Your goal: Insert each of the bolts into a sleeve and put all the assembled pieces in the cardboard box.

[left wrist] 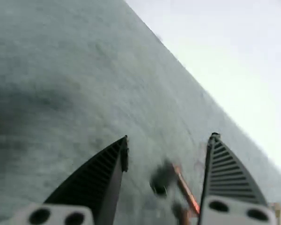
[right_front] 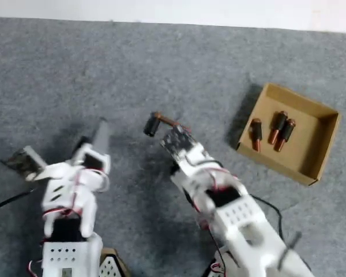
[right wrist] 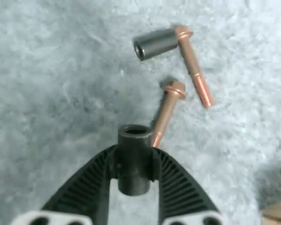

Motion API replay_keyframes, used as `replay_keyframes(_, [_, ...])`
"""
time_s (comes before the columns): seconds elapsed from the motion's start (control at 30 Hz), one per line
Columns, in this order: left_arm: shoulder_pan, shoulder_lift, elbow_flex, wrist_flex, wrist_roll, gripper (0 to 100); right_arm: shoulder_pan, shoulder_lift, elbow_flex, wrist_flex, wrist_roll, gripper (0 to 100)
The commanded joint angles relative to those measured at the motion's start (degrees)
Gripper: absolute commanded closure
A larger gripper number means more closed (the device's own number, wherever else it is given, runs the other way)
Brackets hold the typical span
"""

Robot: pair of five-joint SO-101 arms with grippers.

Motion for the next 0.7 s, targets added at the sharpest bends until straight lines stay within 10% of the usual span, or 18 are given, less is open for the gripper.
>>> replay_keyframes(0.0, [11.47, -0.22, -1.36, -1.32, -4.13, 74, 3.21, -18.33, 6.29, -0.04, -0.35, 99.5])
replay_keyframes(0.4, [25.45, 3.03, -6.11, -4.04, -11.87, 76, 14.64, -55.52, 21.32, 23.96, -0.26, 99.5])
replay_keyframes(0.67, [27.12, 46.90, -27.38, -11.78, -8.88, 83, 15.52, -55.43, 21.23, 23.87, -0.44, 99.5])
